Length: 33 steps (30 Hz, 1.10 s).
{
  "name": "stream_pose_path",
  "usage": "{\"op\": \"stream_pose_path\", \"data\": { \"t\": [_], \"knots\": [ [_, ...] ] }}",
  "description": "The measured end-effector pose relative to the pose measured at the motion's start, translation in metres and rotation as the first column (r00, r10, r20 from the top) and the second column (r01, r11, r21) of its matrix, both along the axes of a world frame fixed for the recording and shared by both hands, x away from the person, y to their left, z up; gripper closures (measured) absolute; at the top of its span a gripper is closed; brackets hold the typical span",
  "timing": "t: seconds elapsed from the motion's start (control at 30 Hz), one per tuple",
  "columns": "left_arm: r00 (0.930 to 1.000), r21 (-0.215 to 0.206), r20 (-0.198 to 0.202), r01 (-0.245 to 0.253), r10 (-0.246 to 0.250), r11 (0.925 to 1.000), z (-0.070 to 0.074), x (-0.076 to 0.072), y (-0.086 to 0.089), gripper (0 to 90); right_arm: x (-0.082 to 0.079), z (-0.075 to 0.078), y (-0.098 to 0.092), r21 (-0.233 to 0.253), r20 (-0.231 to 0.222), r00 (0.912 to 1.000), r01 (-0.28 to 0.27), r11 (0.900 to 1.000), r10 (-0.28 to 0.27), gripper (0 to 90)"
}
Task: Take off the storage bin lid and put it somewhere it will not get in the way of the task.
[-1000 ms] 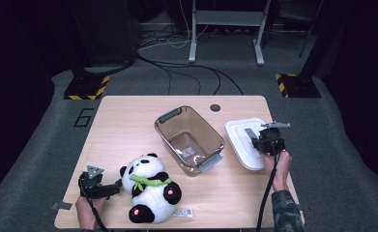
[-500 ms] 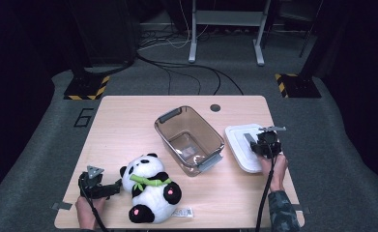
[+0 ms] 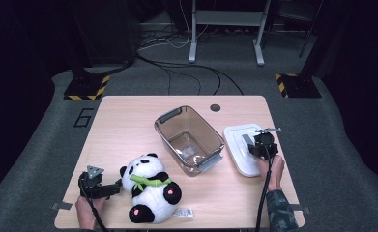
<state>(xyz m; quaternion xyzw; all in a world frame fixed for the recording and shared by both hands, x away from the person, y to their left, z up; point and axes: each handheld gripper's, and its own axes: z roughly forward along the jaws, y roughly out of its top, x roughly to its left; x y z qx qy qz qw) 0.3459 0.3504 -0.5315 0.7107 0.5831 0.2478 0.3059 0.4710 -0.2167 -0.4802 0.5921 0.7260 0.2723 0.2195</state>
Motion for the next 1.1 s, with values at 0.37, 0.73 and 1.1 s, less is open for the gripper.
{"op": "stream_pose_path", "data": {
  "t": [0.37,0.73,1.1],
  "knots": [
    [1.0,0.0,0.0,0.0,0.0,1.0,0.0,0.0,0.0,2.0,0.002,-0.013,0.002,0.004,-0.039,0.9992,-0.007,1.0,0.007,66.2],
    [1.0,0.002,-0.001,-0.001,0.001,1.0,0.0,0.0,0.0,2.0,0.001,-0.015,-0.001,0.033,-0.061,0.9981,-0.01,0.999,0.012,57.1],
    [1.0,0.002,-0.006,0.0,0.0,1.0,0.001,0.0,0.0,2.0,-0.006,-0.011,-0.002,0.074,-0.041,0.9989,-0.019,0.997,0.022,23.2]
  ]
}}
